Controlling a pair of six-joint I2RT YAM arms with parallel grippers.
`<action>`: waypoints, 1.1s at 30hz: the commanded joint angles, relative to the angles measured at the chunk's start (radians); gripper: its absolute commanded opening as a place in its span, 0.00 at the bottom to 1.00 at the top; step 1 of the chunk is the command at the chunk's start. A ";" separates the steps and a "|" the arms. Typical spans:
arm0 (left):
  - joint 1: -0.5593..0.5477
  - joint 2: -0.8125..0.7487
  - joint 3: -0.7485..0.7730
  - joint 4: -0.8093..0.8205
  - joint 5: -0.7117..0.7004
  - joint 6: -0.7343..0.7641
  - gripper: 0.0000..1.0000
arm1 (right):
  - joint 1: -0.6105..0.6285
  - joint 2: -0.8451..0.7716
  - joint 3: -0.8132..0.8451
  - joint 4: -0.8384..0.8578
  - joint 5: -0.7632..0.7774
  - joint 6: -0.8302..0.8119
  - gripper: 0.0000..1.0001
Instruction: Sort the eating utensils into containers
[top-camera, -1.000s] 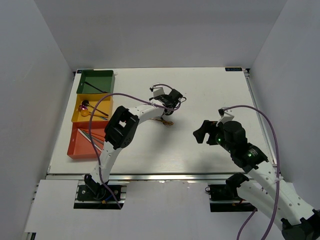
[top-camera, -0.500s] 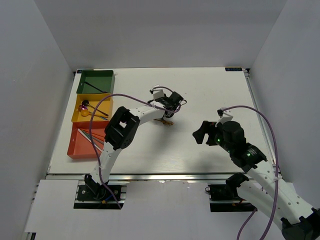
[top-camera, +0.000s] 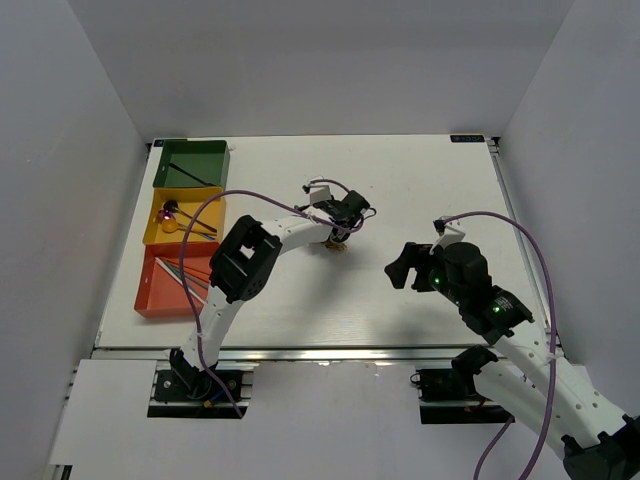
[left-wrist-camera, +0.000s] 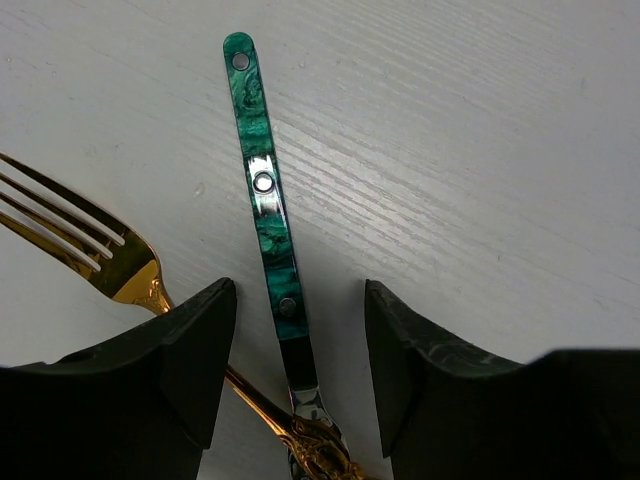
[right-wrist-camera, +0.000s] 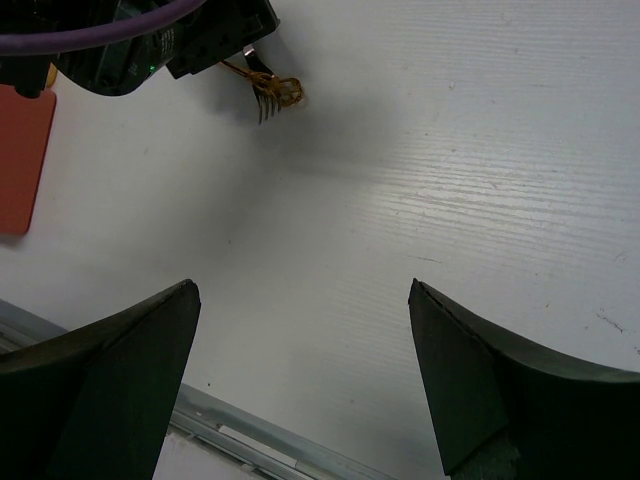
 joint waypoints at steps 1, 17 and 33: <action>-0.001 -0.003 0.015 -0.005 0.008 -0.006 0.63 | -0.002 -0.006 0.006 0.027 -0.007 -0.006 0.89; 0.010 -0.041 -0.005 0.145 0.159 0.047 0.00 | -0.002 -0.010 0.014 0.017 0.003 -0.017 0.89; 0.136 -0.501 -0.755 1.231 0.412 0.071 0.00 | -0.002 -0.012 0.009 0.014 0.006 -0.017 0.89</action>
